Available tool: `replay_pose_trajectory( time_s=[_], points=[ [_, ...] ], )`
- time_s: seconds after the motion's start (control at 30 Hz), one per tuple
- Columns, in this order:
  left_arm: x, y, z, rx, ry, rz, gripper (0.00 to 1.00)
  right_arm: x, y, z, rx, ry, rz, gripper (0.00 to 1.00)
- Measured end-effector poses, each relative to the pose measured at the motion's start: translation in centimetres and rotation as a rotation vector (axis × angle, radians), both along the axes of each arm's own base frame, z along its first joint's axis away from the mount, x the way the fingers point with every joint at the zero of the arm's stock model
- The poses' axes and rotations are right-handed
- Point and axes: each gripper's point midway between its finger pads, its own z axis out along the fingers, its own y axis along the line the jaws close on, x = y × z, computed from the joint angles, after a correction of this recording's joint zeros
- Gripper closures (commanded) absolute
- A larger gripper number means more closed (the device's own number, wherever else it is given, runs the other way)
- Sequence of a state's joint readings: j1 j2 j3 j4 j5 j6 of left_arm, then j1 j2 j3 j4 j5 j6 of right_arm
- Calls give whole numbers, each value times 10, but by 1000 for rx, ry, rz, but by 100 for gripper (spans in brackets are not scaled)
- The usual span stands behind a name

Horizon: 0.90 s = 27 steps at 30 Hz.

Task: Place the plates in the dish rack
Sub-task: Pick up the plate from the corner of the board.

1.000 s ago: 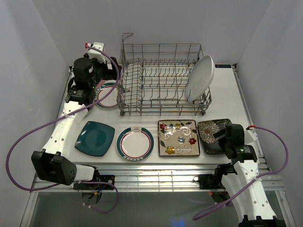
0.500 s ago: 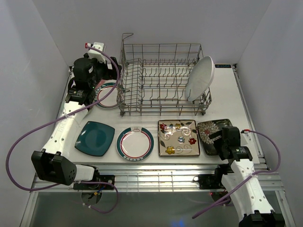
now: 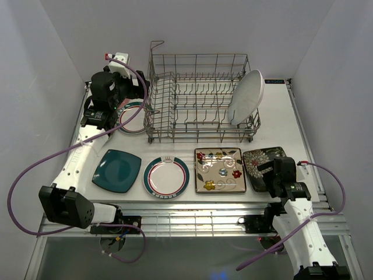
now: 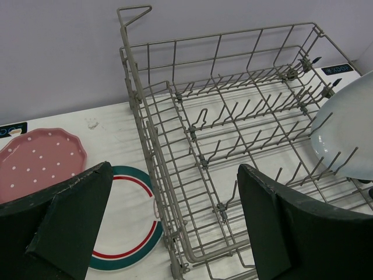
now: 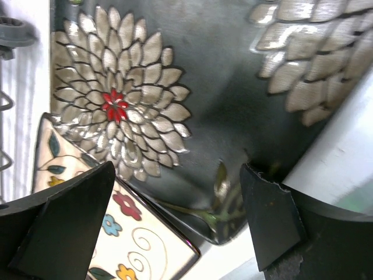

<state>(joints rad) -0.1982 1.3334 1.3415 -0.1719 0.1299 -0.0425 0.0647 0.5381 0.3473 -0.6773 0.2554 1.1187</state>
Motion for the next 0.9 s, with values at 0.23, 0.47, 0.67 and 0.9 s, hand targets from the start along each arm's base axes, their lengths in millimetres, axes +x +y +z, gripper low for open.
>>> replay_pose_trajectory(
  time_s=[0.23,0.47,0.67,0.9],
  points=[
    [0,-1,-3,1,6,-3,2,-10,-13,24,-66,58,-26,10],
    [0,-1,-3,1,6,-4,2,-12,-17,45,-120,73,21,10],
    [-1,-1,-3,0,6,-8,2,-16,-12,46,-132,84,98,10],
    [-1,-2,-3,0,6,-9,2,-27,-12,50,-143,175,132,10]
  ],
)
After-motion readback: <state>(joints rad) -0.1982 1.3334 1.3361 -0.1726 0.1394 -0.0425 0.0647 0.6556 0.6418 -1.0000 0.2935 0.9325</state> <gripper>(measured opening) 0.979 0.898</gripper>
